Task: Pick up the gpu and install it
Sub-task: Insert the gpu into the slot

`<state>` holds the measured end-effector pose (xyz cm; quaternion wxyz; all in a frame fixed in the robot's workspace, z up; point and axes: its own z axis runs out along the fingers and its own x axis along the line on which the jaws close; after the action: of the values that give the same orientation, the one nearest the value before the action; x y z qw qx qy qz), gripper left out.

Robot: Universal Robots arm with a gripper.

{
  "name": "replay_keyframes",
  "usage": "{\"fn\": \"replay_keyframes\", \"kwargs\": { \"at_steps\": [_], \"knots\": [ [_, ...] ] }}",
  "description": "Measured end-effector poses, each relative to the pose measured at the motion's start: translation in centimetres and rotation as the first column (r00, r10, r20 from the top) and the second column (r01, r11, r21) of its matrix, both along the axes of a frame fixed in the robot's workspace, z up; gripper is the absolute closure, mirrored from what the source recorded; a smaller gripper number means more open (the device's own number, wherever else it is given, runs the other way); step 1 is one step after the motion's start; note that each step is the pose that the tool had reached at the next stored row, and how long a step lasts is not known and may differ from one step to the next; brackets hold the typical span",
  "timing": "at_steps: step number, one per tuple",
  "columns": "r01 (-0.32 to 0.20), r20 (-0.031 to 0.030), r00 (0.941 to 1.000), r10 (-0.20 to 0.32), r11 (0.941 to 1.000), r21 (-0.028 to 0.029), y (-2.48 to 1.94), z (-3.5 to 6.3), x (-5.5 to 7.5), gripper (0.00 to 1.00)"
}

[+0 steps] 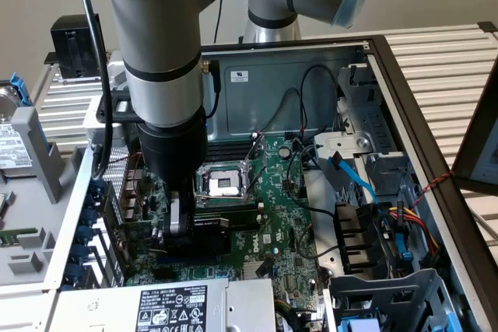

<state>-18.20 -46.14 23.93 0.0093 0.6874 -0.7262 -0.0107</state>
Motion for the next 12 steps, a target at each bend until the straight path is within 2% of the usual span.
{"fn": "replay_keyframes", "kwargs": {
  "at_steps": [11,12],
  "knots": [
    [0.001,0.0005,1.0000,-0.001,1.0000,0.0008,0.02,-0.05,-0.04,0.72],
    [0.000,0.0004,1.0000,0.000,1.0000,0.0005,0.00,-0.03,-0.01,0.60]
  ]
}}
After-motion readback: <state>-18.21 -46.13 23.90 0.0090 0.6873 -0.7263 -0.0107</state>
